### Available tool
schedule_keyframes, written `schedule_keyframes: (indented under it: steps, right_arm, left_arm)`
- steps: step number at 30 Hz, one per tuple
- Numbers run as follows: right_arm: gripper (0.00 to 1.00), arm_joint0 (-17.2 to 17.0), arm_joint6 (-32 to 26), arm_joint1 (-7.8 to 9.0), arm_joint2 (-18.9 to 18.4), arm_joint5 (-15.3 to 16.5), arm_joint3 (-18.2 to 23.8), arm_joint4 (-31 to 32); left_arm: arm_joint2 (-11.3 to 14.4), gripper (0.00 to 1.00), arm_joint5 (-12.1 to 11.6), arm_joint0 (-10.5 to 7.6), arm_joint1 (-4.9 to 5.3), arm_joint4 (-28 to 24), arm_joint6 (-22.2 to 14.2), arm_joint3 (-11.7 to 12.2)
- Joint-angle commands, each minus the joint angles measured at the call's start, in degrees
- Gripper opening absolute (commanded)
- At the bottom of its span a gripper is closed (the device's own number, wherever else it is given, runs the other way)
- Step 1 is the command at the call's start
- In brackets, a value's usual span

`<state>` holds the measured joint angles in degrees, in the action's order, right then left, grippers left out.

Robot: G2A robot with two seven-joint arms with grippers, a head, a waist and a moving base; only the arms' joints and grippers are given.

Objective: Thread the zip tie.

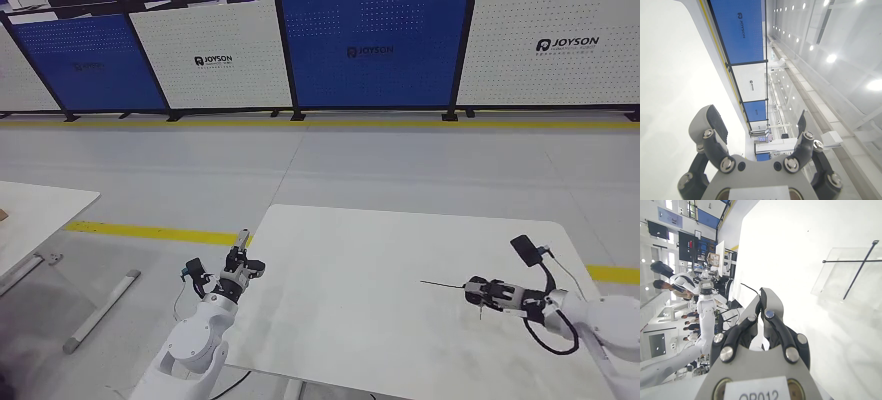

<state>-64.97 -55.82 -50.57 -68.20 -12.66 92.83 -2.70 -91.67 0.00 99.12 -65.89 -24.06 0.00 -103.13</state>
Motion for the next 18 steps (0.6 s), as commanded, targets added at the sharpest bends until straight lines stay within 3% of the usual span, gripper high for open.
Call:
schedule_keyframes:
  steps: [1,18]
  right_arm:
    - [0.00,2.0,-0.1,-0.58,2.6,-0.5,-1.7,0.4]
    - [0.00,3.0,-0.2,-0.85,3.6,-0.8,-2.4,0.6]
  left_arm:
    - [0.0,1.00,0.0,0.00,0.00,0.0,0.0,0.0]
    - [0.0,1.00,0.0,0.00,0.00,0.0,0.0,0.0]
